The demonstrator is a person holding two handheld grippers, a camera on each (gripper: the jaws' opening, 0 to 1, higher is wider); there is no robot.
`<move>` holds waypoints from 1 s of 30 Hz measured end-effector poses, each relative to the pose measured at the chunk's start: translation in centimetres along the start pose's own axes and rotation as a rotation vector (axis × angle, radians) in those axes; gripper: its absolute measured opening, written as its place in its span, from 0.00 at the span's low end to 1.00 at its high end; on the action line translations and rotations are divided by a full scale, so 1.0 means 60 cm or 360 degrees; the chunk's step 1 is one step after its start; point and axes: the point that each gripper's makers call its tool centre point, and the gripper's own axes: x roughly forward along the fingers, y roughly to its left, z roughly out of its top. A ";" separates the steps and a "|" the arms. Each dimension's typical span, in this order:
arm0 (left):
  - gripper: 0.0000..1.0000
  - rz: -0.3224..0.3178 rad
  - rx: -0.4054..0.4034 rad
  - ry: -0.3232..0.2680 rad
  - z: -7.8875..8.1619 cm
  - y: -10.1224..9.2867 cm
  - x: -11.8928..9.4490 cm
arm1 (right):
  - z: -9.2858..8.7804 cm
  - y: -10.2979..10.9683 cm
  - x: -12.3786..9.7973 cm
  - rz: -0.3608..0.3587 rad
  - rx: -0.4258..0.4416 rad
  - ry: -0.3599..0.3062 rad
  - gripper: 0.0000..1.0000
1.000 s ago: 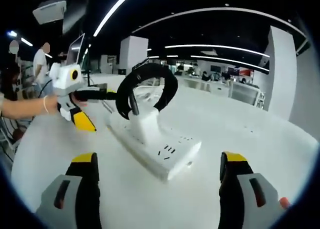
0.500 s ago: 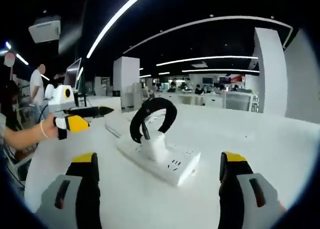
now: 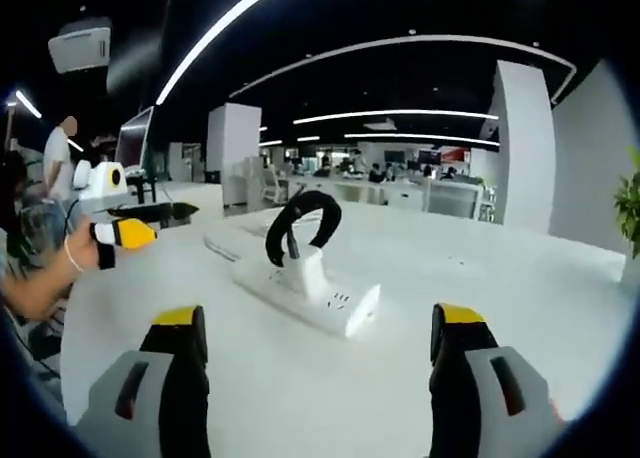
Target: Straighten the power strip on the desk, plug the charger into it
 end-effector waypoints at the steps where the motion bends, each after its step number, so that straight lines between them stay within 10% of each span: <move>1: 0.99 0.0004 0.0007 -0.0007 0.002 -0.003 -0.005 | 0.006 0.002 -0.007 -0.0008 0.0011 -0.0038 0.91; 30: 0.99 0.0035 0.0006 -0.0037 0.011 -0.056 -0.107 | -0.009 0.057 -0.122 -0.0101 0.0043 -0.0114 0.87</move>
